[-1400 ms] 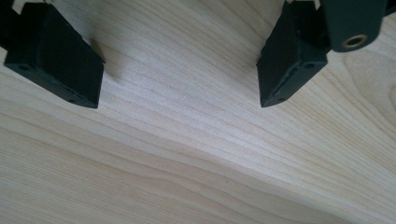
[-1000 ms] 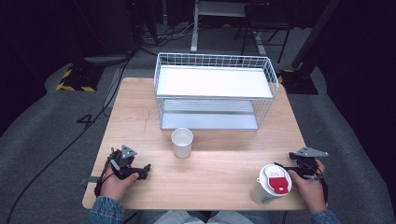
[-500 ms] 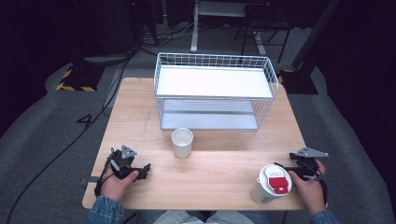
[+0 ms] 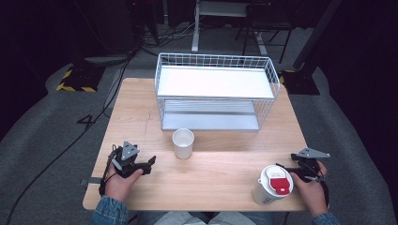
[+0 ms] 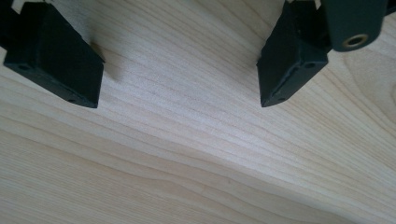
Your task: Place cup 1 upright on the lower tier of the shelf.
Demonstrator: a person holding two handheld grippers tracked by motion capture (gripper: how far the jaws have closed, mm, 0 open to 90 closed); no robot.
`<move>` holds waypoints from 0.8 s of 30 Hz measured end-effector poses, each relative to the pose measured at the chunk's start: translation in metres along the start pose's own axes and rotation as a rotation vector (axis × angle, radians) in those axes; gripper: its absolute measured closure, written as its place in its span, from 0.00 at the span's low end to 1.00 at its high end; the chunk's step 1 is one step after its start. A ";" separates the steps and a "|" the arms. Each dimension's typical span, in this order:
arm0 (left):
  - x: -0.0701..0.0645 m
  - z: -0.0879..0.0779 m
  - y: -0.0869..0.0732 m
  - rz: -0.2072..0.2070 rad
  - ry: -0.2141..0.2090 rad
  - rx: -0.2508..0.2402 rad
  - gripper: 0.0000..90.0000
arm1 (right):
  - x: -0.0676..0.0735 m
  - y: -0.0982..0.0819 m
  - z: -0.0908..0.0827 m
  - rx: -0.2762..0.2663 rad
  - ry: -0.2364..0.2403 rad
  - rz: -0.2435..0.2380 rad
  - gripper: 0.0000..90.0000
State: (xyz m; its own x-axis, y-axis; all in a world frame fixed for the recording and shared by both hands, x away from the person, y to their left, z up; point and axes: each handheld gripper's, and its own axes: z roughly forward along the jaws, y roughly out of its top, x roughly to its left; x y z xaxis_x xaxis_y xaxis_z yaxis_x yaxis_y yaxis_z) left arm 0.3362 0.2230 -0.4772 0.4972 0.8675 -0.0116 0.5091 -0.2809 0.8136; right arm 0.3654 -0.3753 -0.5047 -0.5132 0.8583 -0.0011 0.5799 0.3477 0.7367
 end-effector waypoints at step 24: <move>-0.030 0.017 0.028 0.084 -0.185 -0.221 0.17 | 0.000 0.000 0.000 0.000 0.000 0.000 0.16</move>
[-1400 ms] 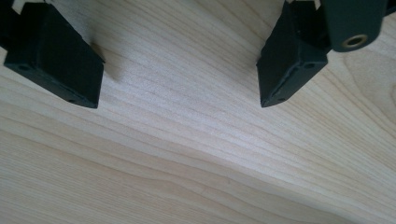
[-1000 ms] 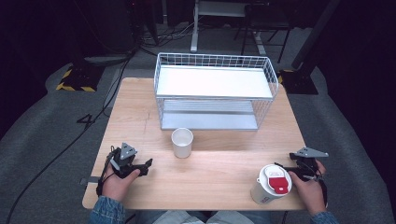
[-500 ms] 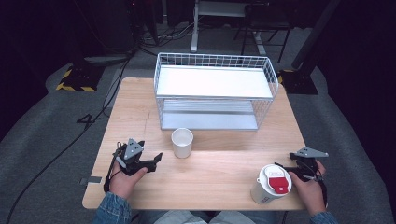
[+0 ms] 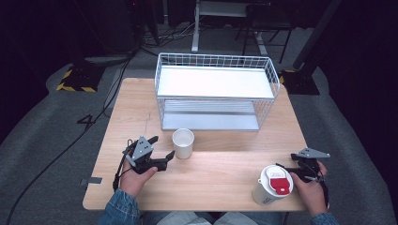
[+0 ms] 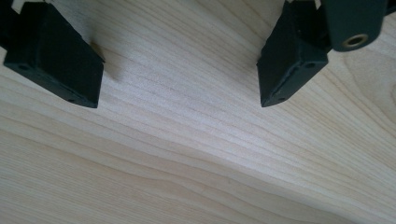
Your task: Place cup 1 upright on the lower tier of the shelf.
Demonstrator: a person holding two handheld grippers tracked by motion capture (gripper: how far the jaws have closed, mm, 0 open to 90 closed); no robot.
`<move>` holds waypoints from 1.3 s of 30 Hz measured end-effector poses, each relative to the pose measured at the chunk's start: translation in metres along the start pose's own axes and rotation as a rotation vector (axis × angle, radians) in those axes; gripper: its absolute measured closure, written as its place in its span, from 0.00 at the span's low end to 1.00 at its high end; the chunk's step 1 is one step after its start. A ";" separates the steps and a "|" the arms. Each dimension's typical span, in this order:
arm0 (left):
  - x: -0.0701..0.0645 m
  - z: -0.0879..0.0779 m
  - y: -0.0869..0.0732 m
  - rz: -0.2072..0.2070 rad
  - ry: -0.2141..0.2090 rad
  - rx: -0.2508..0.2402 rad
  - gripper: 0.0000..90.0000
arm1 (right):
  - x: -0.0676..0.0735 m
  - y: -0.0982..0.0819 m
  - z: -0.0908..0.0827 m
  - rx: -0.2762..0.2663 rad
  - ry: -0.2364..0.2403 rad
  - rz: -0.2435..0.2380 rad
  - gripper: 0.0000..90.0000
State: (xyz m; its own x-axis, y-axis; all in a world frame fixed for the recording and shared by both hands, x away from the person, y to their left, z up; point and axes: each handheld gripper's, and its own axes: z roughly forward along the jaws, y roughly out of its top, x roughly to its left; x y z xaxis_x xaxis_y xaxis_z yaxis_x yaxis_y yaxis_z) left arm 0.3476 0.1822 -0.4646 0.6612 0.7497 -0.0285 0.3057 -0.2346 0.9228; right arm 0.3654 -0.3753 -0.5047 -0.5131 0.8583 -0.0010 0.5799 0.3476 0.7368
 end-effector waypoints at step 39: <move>-0.012 0.064 0.004 -0.055 -0.072 0.037 0.17 | 0.000 0.000 0.000 0.000 0.000 0.000 0.16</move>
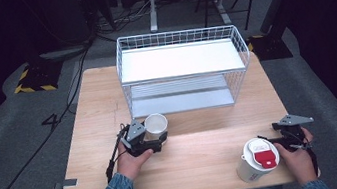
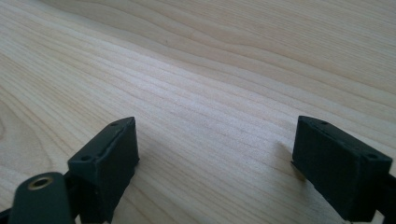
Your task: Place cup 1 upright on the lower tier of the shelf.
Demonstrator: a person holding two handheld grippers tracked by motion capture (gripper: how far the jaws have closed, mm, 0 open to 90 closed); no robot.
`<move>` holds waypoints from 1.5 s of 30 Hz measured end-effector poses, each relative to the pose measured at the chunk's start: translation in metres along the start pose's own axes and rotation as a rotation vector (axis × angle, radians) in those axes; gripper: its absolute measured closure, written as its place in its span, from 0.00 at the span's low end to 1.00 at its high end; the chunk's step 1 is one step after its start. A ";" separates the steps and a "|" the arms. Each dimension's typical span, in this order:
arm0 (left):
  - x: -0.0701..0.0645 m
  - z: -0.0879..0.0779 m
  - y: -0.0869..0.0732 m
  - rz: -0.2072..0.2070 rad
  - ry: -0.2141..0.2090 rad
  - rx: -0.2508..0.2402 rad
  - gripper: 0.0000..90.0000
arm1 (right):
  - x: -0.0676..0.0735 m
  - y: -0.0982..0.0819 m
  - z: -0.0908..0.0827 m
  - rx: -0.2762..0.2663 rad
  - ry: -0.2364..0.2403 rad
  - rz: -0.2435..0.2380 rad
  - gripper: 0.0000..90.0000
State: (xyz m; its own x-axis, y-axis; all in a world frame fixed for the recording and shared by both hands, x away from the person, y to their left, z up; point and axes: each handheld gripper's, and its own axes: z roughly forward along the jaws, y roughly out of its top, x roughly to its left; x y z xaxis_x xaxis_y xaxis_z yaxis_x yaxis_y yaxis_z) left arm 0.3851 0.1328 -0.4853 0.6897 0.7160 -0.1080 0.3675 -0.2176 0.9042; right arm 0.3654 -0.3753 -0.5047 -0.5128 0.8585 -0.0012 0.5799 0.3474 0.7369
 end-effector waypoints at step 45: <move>-0.018 -0.006 0.023 0.030 0.002 0.031 0.24 | 0.000 0.000 0.000 0.000 -0.001 0.000 0.16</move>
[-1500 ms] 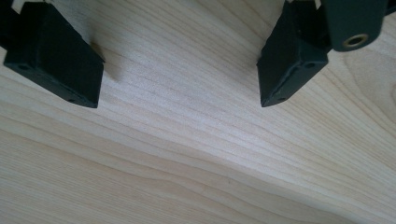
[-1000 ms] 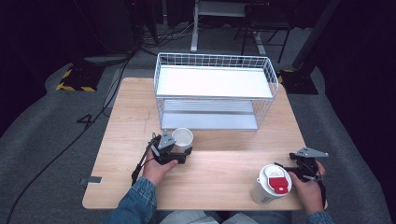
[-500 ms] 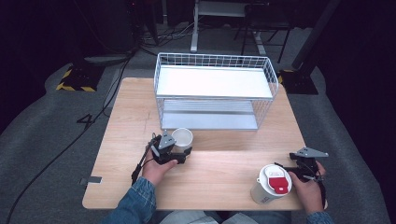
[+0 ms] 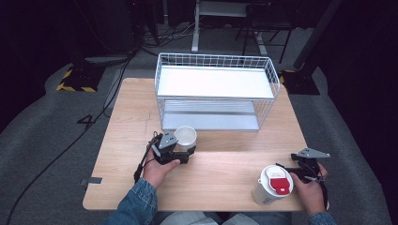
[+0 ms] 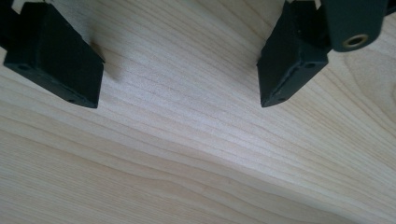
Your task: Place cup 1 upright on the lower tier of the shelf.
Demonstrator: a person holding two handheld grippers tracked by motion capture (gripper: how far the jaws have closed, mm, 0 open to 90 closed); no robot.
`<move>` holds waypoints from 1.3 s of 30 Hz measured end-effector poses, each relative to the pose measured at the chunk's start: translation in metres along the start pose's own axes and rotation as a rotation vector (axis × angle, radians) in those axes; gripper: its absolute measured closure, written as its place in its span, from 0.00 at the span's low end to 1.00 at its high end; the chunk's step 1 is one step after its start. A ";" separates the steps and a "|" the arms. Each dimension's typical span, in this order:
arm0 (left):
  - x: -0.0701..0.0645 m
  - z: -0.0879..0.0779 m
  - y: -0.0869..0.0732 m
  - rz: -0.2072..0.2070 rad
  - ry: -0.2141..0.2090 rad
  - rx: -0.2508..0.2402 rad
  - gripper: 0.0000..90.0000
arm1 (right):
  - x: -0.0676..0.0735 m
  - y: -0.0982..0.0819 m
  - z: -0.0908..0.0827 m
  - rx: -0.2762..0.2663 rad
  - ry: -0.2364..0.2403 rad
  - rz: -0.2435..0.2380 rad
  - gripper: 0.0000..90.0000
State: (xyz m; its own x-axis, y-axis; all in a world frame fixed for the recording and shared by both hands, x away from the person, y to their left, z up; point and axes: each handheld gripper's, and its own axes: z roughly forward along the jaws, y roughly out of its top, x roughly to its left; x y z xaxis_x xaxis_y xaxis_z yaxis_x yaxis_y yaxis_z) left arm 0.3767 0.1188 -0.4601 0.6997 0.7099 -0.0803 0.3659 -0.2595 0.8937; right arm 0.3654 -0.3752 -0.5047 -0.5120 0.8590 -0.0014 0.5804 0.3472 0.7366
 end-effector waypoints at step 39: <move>0.022 0.051 0.064 0.010 0.065 -0.017 0.24 | 0.000 0.000 0.000 0.000 -0.002 0.003 0.16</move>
State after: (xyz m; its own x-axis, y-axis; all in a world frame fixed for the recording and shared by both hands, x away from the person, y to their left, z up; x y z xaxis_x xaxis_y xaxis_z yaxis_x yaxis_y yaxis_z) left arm 0.4468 0.0842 -0.4269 0.6616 0.7486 -0.0434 0.3483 -0.2555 0.9019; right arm 0.3656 -0.3754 -0.5047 -0.5090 0.8608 -0.0008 0.5816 0.3446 0.7368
